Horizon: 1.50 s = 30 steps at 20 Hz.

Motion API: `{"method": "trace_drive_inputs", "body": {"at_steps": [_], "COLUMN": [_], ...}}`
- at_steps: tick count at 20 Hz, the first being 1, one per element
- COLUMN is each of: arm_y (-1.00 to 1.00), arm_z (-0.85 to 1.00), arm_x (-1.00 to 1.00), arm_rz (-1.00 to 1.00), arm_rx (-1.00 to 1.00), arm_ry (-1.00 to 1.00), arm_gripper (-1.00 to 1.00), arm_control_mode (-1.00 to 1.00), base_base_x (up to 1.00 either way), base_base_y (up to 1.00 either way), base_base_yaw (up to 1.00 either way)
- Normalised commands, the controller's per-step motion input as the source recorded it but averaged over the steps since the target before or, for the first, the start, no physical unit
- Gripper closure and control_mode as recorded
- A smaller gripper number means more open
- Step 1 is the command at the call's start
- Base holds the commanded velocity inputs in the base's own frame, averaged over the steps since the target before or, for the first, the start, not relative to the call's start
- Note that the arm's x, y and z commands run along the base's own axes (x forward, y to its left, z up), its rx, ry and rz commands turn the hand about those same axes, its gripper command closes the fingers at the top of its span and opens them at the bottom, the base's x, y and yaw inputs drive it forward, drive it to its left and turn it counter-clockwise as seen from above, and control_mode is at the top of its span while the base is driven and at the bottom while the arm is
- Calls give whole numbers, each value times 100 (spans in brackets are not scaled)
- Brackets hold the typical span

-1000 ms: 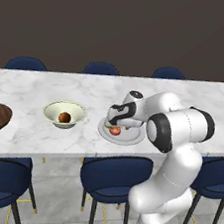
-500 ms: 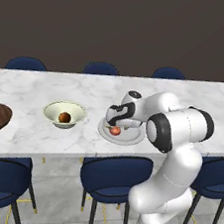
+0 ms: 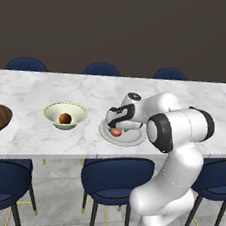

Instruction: Take the fruits from the plate on the dining counter and place two fruits in each bowl.

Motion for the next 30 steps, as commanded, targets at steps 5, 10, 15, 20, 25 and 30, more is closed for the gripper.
{"method": "trace_drive_inputs", "body": {"at_steps": [5,10,15,20,25,30], "arm_y": [10,0,0,0,15,42], "arm_z": [-21,-12,-1,28,87,98], "arm_x": [3,6,0,-1,-30,-15], "arm_rz": [0,0,0,0,0,0], "arm_rx": [0,0,0,2,1,0], "arm_ry": [0,0,0,0,-7,0], "arm_gripper": [-100,100,100,100,100,100], "arm_control_mode": [-100,-100,-100,-100,-100,-100], "base_base_x": [0,0,0,0,0,0], "base_base_y": [0,0,0,0,0,0], "base_base_yaw": [0,0,0,0,0,0]}}
